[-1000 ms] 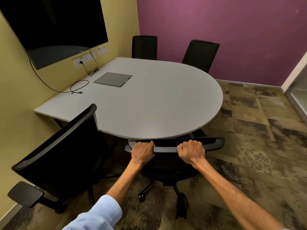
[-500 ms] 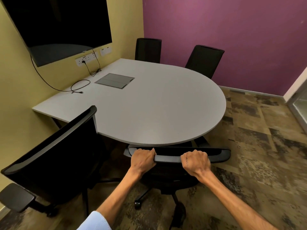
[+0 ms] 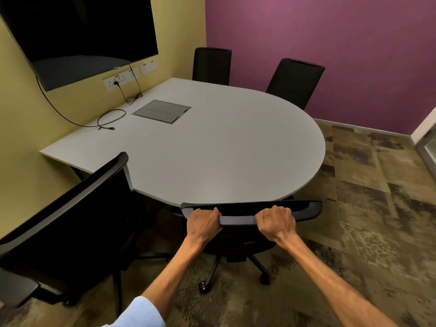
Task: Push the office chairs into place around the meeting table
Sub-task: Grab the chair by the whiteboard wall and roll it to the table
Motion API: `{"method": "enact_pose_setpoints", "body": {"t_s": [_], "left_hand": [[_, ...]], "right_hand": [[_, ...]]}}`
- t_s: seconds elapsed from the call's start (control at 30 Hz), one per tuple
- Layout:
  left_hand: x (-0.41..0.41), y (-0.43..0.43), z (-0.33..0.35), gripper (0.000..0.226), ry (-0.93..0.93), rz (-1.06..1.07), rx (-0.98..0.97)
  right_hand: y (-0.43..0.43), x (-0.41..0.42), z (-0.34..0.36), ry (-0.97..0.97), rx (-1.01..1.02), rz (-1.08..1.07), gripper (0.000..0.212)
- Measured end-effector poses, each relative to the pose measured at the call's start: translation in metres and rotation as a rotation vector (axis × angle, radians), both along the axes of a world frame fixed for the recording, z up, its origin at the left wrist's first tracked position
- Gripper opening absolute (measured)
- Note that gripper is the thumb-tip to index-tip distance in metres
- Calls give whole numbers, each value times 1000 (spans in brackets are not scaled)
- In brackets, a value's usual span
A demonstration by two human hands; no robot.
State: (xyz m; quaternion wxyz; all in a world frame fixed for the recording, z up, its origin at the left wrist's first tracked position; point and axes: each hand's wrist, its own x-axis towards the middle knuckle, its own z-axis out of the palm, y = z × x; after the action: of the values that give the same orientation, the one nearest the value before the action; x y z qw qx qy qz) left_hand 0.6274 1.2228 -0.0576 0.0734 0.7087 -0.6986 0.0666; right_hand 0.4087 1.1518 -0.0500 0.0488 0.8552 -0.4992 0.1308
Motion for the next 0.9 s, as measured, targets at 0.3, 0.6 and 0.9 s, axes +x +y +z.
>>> {"method": "enact_pose_setpoints", "body": {"t_s": [0.3, 0.6, 0.9], "left_hand": [[14, -27, 11, 30, -70, 67, -67], [41, -44, 14, 29, -51, 65, -55], [44, -48, 18, 10, 82, 121, 74]], "right_hand": [[-41, 21, 9, -57, 94, 73, 48], [-51, 48, 9, -84, 150, 85, 50], [-50, 56, 5, -162, 106, 75, 51]]}}
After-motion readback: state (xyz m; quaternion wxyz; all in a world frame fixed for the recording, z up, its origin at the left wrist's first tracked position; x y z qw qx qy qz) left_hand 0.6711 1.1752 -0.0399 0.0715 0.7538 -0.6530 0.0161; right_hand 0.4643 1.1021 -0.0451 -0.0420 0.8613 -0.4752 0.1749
